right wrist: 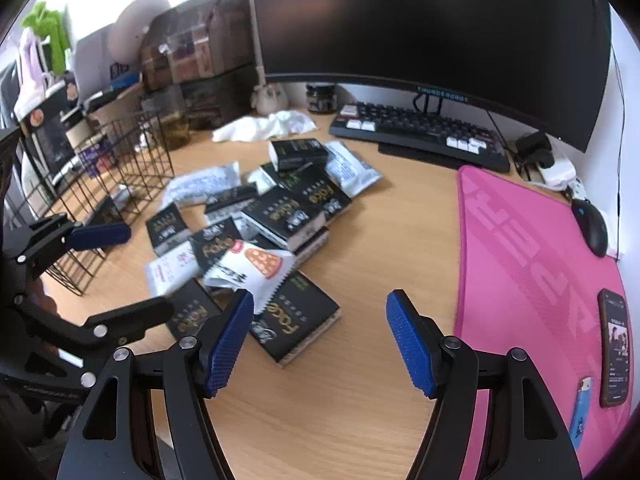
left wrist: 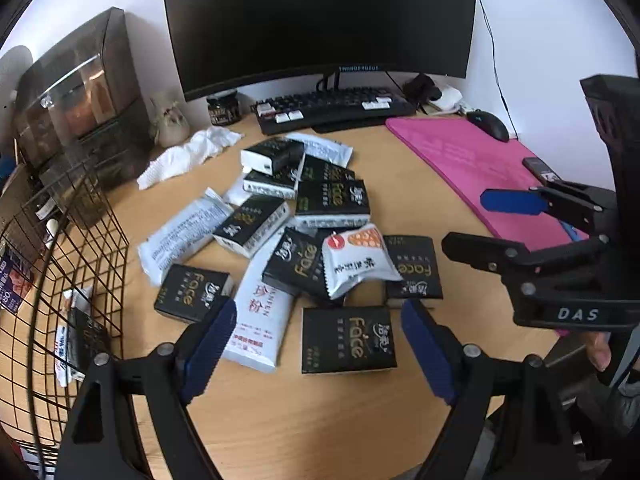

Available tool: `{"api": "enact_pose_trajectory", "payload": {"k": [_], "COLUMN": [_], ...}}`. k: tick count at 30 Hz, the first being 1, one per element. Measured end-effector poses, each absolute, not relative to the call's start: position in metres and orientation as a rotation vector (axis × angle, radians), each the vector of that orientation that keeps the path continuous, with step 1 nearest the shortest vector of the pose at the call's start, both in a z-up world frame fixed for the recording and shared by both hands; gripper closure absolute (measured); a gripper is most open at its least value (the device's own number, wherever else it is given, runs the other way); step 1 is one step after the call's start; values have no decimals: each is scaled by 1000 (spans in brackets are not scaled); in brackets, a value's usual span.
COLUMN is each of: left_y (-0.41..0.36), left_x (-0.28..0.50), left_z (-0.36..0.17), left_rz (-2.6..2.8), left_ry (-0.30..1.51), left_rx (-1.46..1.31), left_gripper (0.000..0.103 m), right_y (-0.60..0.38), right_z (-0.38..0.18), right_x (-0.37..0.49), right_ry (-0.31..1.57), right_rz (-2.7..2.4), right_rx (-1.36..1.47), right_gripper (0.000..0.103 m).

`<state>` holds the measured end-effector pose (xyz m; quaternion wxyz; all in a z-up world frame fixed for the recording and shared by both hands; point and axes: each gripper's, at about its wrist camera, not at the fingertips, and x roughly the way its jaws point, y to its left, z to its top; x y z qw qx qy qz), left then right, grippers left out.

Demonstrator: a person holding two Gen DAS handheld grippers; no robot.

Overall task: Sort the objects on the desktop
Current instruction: 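Lower the left tool onto a black Face tissue pack and close it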

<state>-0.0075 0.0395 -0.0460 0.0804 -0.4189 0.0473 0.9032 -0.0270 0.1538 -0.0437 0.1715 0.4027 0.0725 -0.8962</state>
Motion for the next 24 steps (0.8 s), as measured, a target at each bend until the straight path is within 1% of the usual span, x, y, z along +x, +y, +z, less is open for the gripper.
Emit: {"api": "enact_pose_trajectory", "payload": {"k": [6, 10, 15, 17, 19, 21, 24], "left_y": [49, 57, 59, 59, 58, 54, 49], "left_x": [-6, -8, -17, -20, -23, -25, -25], "left_z": [-60, -69, -82, -87, -92, -93, -93], "left_rz": [2640, 2603, 2594, 2592, 2580, 2578, 2579], "left_ry": [166, 210, 216, 218, 220, 189, 190], "left_rx": [-1282, -1310, -1373, -1395, -1426, -1443, -1452], "left_gripper": [18, 18, 18, 21, 34, 34, 34], "right_y": [150, 154, 158, 159, 158, 156, 152], "right_z": [-57, -59, -59, -63, -70, -78, -85], "right_x": [-31, -31, -32, -33, -35, -37, -39], "right_ry": [223, 213, 205, 202, 200, 196, 173], "right_rz": [-2523, -2532, -2532, -2525, -2514, -2495, -2473], "right_rx": [1192, 1202, 1208, 1223, 1242, 1264, 1277], "right_gripper": [35, 35, 35, 35, 35, 35, 35]}}
